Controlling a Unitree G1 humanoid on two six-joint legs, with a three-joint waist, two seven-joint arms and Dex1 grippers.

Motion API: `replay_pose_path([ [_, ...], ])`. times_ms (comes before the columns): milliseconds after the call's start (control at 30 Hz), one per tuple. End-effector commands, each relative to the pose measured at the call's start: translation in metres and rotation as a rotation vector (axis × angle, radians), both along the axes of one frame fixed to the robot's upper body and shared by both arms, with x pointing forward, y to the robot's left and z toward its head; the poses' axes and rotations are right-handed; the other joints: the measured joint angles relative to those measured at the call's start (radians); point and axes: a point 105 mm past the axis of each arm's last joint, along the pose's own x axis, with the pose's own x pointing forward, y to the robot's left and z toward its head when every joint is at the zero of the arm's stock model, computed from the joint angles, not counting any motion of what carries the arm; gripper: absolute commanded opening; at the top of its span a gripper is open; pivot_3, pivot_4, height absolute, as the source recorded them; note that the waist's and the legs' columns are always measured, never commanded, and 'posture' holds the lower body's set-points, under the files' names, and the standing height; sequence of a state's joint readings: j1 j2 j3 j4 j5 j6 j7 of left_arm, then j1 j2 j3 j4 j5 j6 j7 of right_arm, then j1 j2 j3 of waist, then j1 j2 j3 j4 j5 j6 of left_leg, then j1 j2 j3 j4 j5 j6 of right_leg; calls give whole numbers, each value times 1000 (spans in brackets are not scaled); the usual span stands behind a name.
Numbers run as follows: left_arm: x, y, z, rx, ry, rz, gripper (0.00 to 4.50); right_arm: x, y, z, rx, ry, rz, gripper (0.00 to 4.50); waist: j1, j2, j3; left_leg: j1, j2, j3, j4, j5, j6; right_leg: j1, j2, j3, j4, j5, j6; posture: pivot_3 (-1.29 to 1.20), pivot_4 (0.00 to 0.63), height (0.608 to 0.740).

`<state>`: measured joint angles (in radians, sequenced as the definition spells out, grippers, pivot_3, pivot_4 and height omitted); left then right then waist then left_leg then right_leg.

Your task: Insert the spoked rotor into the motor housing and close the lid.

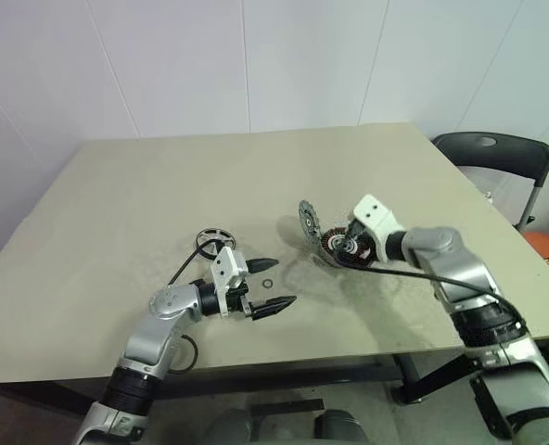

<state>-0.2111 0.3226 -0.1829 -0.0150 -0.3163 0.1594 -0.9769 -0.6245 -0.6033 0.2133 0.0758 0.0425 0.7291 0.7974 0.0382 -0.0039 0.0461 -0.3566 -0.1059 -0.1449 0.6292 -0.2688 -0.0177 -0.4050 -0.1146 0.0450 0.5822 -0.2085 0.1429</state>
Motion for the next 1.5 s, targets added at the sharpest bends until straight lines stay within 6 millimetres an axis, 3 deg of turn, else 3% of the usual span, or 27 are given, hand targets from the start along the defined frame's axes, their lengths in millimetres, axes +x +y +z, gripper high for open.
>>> replay_pose_path([
  [33,3,-3,10,-15,-44,-14,4500,4,9,12,-25,24,61,4471,0,0,0,0,0,0,0,0,0,0,0,0,0,1,1,0,0,740],
  [333,4,1,-5,-16,-36,-6,4500,4,14,7,-232,185,272,4471,0,0,0,-1,-1,1,0,-1,1,-1,0,0,0,2,2,0,0,740],
  [600,2,3,-15,-22,-39,4,4500,16,1,-6,-305,229,267,4471,0,0,0,-1,-1,1,0,-1,1,-2,0,1,0,2,2,0,0,740],
  [1000,3,0,-14,-25,-47,-1,4500,11,1,-26,-293,276,268,4471,0,0,0,0,-1,2,0,-1,1,-3,0,2,2,2,2,0,0,740],
  [1500,2,-3,-8,-26,-53,-3,4500,-5,3,-10,-300,251,347,4471,-1,0,0,0,-1,2,2,-1,1,-2,0,2,3,3,2,0,0,740],
])
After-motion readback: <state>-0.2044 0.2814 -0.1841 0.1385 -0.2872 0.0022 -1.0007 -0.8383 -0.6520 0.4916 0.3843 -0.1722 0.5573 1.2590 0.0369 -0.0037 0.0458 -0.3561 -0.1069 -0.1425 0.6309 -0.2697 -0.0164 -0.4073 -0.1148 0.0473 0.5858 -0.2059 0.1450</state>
